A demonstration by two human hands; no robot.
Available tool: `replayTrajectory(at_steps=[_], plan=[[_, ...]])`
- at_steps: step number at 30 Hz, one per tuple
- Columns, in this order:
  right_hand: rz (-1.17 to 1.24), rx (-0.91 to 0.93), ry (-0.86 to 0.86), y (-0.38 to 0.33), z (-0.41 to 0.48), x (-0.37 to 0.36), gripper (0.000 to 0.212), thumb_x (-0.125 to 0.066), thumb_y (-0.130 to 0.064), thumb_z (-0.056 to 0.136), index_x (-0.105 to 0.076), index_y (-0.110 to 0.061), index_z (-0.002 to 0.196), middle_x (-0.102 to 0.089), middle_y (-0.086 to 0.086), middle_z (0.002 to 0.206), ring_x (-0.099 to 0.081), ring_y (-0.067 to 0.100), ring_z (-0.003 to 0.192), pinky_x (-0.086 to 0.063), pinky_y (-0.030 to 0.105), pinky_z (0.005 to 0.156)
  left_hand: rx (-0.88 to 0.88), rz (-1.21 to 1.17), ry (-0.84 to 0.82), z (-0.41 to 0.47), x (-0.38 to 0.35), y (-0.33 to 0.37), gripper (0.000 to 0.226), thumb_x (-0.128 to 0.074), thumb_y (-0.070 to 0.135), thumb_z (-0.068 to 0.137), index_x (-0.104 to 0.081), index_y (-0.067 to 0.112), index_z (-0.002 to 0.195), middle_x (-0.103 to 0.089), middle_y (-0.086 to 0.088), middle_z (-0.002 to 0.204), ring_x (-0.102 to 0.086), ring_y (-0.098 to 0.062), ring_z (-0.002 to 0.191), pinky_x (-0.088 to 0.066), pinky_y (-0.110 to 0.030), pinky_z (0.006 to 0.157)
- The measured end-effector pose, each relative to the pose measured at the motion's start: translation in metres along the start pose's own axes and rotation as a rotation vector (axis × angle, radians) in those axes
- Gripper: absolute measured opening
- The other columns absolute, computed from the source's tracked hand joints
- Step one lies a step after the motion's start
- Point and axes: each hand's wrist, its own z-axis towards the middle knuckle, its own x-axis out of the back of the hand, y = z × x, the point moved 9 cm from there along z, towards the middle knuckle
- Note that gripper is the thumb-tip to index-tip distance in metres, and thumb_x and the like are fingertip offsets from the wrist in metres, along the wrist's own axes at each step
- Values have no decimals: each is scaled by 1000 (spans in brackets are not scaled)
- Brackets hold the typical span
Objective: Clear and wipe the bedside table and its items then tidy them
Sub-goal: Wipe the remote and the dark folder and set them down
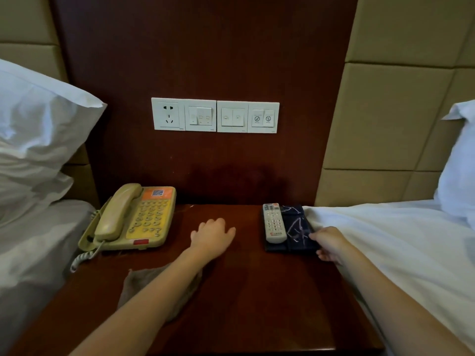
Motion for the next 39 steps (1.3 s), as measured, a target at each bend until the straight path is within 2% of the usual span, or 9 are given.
replayTrajectory(at_steps=[6,14,19,21,24,27,30,33,39], plan=[[-365,182,74,-24,-14,2,24,-47,-23,96,-50,-11,76,-52,7,69,-50,22,59,-40,25,48,24,-164,-44,9,-33,32,40,-43,48,93,-53,18,119,-59,-1,112,-56,-21,105,-46,-43,95],[-709,307,284,-60,-30,-3,28,-45,-25,95,-57,-16,118,-63,8,112,-60,28,105,-44,32,78,97,62,-13,-6,23,-38,44,-46,51,91,-52,14,115,-58,-6,113,-57,-23,103,-49,-39,91],[-643,695,189,-118,-78,-52,19,-42,-25,97,-58,-15,97,-64,7,96,-62,30,93,-43,32,69,45,304,-440,-49,28,-82,28,-56,44,89,-54,19,102,-58,1,103,-53,-12,92,-43,-23,75],[-600,812,72,-129,-100,-76,17,-44,-28,98,-53,-18,88,-59,0,78,-61,22,77,-44,30,63,-5,337,-475,-59,27,-88,14,-60,33,89,-51,22,88,-54,6,88,-47,-5,76,-37,-17,63],[-469,847,-139,-132,-123,-108,15,-48,-32,97,-55,-22,88,-58,-5,72,-56,13,62,-42,28,54,-111,187,-362,-57,37,-77,20,-63,23,87,-45,22,78,-48,7,79,-43,-5,69,-35,-19,61],[-248,774,-417,-130,-140,-134,21,-54,-40,94,-59,-25,107,-63,-4,100,-60,13,91,-53,33,78,-216,-42,-202,-59,65,-50,25,-65,20,86,-43,22,74,-47,6,77,-43,-7,70,-36,-24,67],[-33,722,-648,-137,-160,-143,45,-63,-34,90,-51,-22,132,-55,-9,118,-51,5,108,-44,22,88,-284,-183,-83,-70,93,-17,24,-62,19,89,-43,19,74,-47,4,77,-44,-9,71,-37,-16,64],[119,797,-587,-159,-170,-124,20,-68,-20,87,-63,-17,106,-64,-4,99,-60,7,92,-47,13,72,-368,-249,-9,-78,111,9,19,-61,22,89,-45,14,81,-45,2,77,-42,-7,68,-36,-13,59],[163,832,-351,-170,-163,-68,17,-68,-27,86,-58,-15,81,-63,10,88,-63,26,88,-51,41,79,-258,-33,127,-83,132,14,25,-63,38,85,-51,17,93,-51,7,76,-46,-5,65,-34,-15,54]])
